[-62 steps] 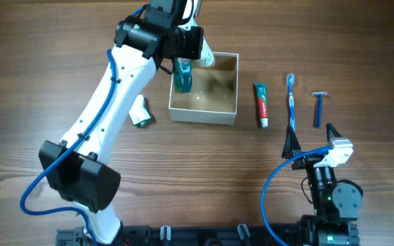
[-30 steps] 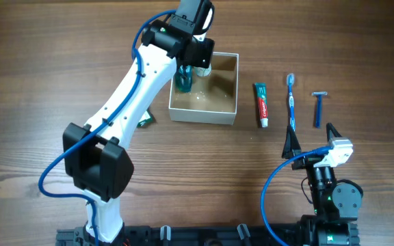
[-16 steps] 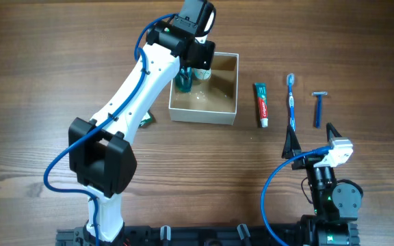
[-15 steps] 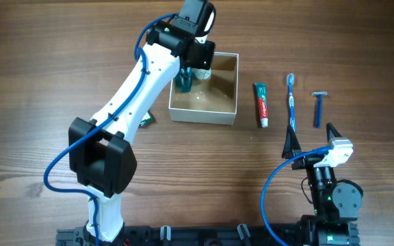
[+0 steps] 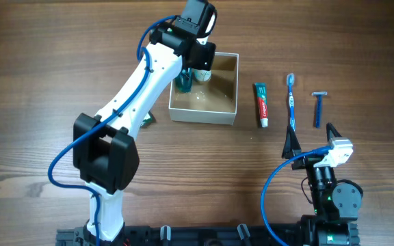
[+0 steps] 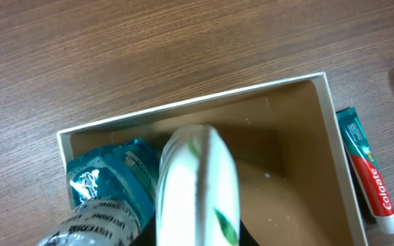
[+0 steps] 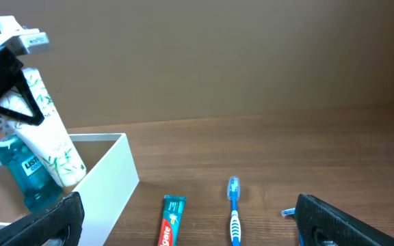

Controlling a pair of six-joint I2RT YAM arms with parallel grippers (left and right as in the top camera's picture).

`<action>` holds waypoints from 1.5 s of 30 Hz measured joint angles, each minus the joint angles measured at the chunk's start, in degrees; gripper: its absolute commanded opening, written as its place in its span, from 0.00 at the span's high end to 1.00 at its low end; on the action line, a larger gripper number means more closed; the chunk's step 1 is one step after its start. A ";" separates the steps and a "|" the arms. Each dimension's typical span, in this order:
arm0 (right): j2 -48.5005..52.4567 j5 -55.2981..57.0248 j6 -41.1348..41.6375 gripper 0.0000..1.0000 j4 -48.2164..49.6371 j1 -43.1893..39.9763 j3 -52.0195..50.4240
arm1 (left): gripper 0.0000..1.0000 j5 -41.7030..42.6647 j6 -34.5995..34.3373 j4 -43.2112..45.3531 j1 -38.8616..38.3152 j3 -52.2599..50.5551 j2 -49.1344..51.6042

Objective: Pack container
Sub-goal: 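Lower the tube upright into the box beside the bottle and release, then move the left gripper to the green Dettol soap bar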

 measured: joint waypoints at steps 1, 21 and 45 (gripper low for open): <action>0.00 0.00 0.00 0.00 0.00 0.00 0.00 | 0.88 0.00 0.00 0.00 0.02 0.00 0.07; 0.00 0.00 0.00 0.00 0.00 0.00 0.00 | 0.73 0.07 0.61 2.47 0.00 0.00 0.07; 0.00 0.00 0.00 0.00 0.00 0.00 0.00 | 0.69 0.00 0.63 12.00 1.68 0.00 -3.04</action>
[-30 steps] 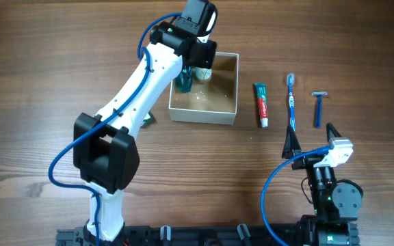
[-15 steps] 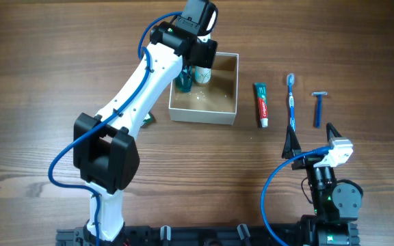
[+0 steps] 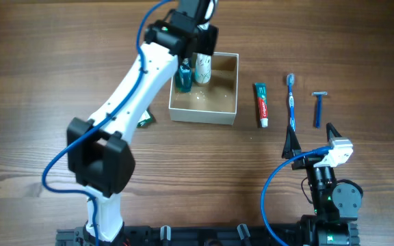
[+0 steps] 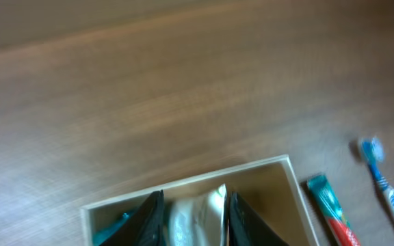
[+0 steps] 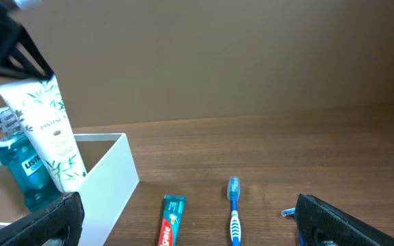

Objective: Pack container
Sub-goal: 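Move the left gripper to the green Dettol soap bar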

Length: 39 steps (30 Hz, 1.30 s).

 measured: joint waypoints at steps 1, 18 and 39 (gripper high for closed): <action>0.00 0.00 0.00 0.00 0.00 0.00 0.00 | 0.69 0.02 0.00 0.44 0.63 0.00 -0.83; 0.00 -0.02 0.00 0.00 0.00 0.00 0.00 | 0.66 -0.59 -1.27 -14.25 16.76 1.05 -21.05; 0.00 0.00 0.00 0.00 0.00 0.00 0.00 | 0.37 2.21 -19.08 -41.35 17.94 0.74 2.91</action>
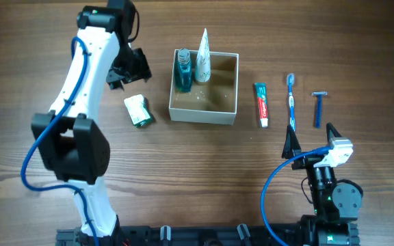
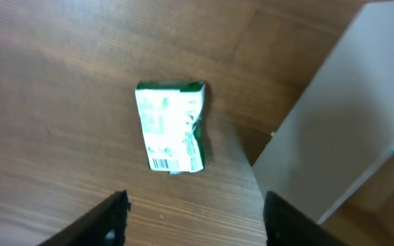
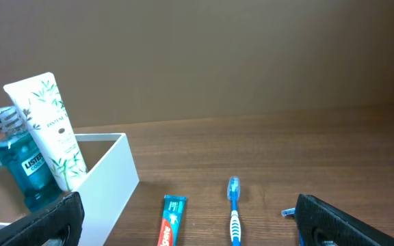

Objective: Pack container
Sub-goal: 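Move the left gripper to the green Dettol soap bar, then lower the left gripper and close it on the Dettol soap bar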

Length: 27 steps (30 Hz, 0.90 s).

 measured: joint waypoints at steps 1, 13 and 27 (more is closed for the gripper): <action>0.00 0.00 0.00 0.00 0.00 0.00 0.00 | 0.40 0.02 -0.59 -0.24 0.02 0.00 0.61; 0.00 0.00 0.00 0.00 0.00 0.00 0.00 | 0.36 0.42 -3.98 -0.26 3.28 -4.59 3.54; 0.00 0.00 0.00 0.00 0.00 0.00 0.00 | 0.33 3.52 1.36 11.37 4.76 -12.98 3.85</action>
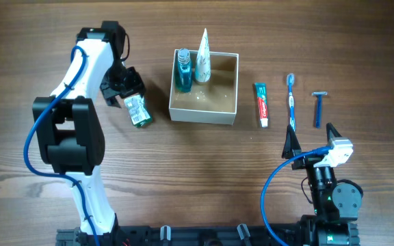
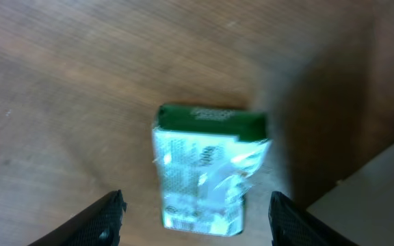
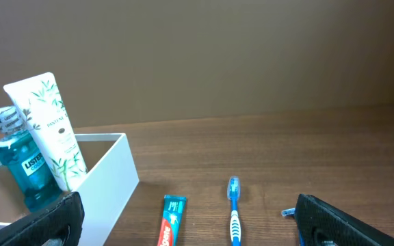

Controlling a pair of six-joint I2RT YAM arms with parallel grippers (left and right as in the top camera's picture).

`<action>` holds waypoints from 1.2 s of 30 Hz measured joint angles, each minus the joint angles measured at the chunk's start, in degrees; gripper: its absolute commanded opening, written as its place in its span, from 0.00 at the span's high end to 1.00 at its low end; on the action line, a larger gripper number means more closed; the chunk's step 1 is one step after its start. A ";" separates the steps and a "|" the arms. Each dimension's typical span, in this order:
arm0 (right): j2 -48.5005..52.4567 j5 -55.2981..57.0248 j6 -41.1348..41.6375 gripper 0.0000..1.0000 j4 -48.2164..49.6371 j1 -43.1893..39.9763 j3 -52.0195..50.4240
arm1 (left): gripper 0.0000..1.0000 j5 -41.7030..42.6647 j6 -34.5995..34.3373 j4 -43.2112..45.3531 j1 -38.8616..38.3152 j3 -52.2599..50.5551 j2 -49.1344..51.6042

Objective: Pack container
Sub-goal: 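Lower the left gripper and close it on the Dettol soap bar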

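Note:
The white box holds a blue mouthwash bottle and a white tube standing in its far left corner. A green and white packet lies on the table left of the box. My left gripper hovers open just over this packet, one finger on each side, not touching it. A toothpaste tube, a blue toothbrush and a blue razor lie in a row right of the box. My right gripper rests open near the table's front right.
The right arm's base and its blue cable sit at the front right edge. The left arm stretches along the left side of the table. Bare wooden table lies in front of the box.
My left gripper has come closer to the green packet, which now fills more of the left wrist view between the open fingers. The right arm has not moved.
At first my left gripper held the white tube inside the box beside the mouthwash. Then it stood open above the tube, left leaning in the corner. Afterwards it was left of the box over the green packet, and now hangs lower over it.

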 measured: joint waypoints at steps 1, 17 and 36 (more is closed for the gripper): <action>0.02 0.00 0.00 0.00 0.00 0.00 0.00 | 0.33 0.17 0.11 0.68 -0.28 0.00 0.02; 0.02 0.00 0.00 0.00 0.00 0.00 0.00 | 0.30 0.81 0.52 0.57 -1.51 -0.17 0.00; 0.00 -0.02 0.00 0.00 0.00 0.00 0.00 | 0.30 0.79 0.76 5.20 -1.51 -6.78 0.02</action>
